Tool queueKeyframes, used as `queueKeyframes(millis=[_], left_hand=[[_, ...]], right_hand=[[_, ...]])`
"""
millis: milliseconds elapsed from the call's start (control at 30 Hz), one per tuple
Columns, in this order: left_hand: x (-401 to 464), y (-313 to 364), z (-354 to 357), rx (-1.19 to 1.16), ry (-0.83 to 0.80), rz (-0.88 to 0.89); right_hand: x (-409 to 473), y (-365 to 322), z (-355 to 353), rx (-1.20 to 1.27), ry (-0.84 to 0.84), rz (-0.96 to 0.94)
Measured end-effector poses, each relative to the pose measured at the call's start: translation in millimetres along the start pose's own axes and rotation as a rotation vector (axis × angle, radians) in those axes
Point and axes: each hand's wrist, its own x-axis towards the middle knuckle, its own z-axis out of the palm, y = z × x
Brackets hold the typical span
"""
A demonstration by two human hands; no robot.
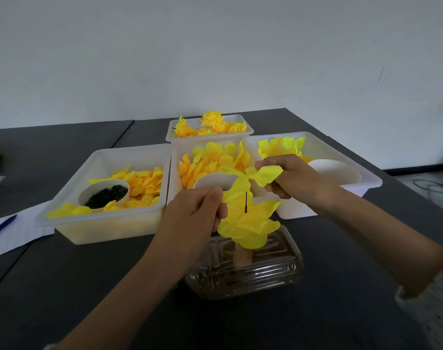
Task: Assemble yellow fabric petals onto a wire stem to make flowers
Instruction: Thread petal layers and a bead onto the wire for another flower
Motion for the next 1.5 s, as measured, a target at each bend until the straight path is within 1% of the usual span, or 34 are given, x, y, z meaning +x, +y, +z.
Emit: queueKeyframes(millis=[200,333,500,667,867,1033,1100,1200,1367,1500], left_hand=[[2,-4,0,-0.109,-0.027,-0.095],[5,-3,1,-0.167,-0.038,-0.158],[5,0,-1,-0.168,-0.065,-0.151],[10,7,0,-0.175,-0.076,-0.180],[12,7,0,-0.066,-0.097,-0.078],[16,15,-1,-0.109,-0.081,-0.183],[15,15,-2,-0.063,-0.093,-0.139],[9,12,-3,0.053,-0.088,-0.009],[6,9,-1,0.139,-0.018,0.015],[5,15,0,0.178,0.001,0.045]], right_hand=[[1,0,2,-0.020,-0.022,-0.033],[1,0,3,0.018,-0.036,-0.026],[4,1,3,-0.027,-0.046,-0.063],[6,-1,2,-0.089,-0.047,-0.102],[7,-3,-1,-0.110,-0.064,-0.108],[7,-6,-3,-0.107,-0.059,-0.125],[6,-6,-3,-0.108,-0.059,-0.124],[5,-4,-2,-0.101,-0.056,-0.116],[4,-3,-3,-0.035,-0.004,-0.120],[5,-6,-5,-0.004,0.016,-0.126]])
